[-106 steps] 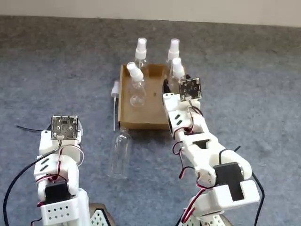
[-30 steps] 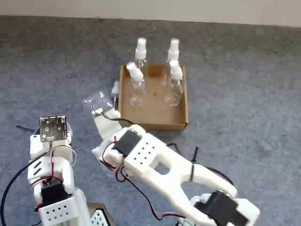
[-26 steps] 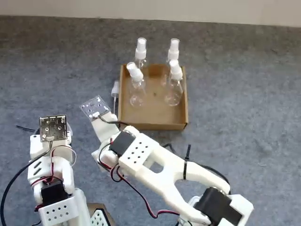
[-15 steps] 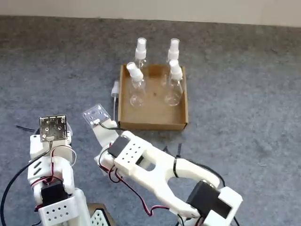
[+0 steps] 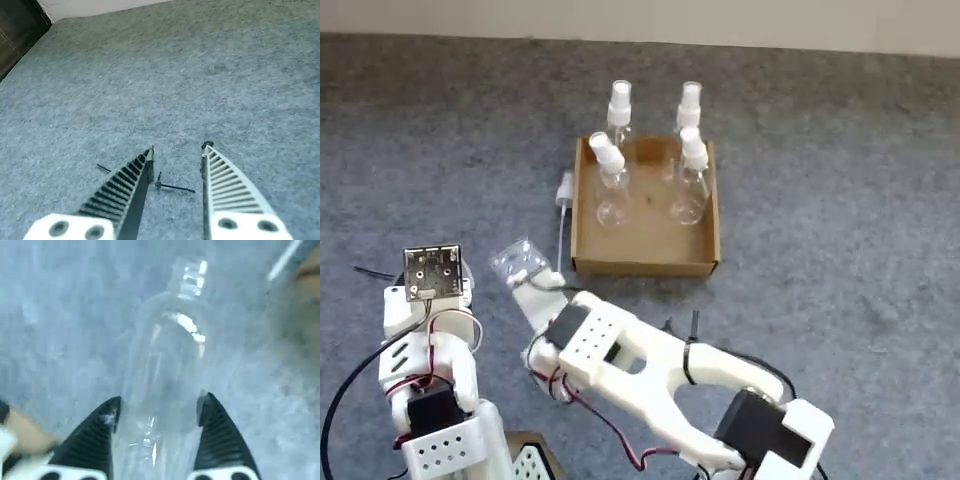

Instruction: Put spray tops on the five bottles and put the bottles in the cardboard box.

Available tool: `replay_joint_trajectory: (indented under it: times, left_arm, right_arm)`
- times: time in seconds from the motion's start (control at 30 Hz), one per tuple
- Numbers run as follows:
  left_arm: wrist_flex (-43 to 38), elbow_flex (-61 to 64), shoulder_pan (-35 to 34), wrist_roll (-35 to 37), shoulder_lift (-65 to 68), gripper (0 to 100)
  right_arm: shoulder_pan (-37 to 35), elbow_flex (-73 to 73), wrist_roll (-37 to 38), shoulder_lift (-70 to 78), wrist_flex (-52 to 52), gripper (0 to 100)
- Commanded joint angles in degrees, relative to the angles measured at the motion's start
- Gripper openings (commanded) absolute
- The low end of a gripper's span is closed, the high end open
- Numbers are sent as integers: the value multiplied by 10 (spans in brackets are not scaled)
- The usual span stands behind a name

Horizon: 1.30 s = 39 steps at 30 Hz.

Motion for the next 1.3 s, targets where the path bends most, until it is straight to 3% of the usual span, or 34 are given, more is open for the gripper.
replay_joint_trajectory:
  times: [0.0,0.1,0.23,0.4,0.53,0.7,0.87,1.07,1.27]
  left_arm:
    - [-10,11,-3,6,-4,150]
    - [-10,11,-3,6,-4,150]
    - [-10,11,0,6,-3,150]
    - [-1,1,12,6,-1,150]
    - [71,-54,28,6,0,150]
    - [116,-95,77,-28,1,150]
    - [184,-195,87,-31,23,153]
    - [248,-416,95,-59,255,154]
    - [368,-666,184,-65,537,155]
  right_arm:
    - [-49,-54,44,-23,139,3]
    - [-36,-116,177,-72,241,3]
    - [49,-161,319,-156,367,4]
    - [234,-172,352,-273,451,4]
    - [436,-166,472,-337,465,4]
    - [676,-107,568,-333,376,4]
    - [803,-10,589,-291,225,4]
    - [842,51,585,-235,125,6]
    - [843,81,543,-205,39,7]
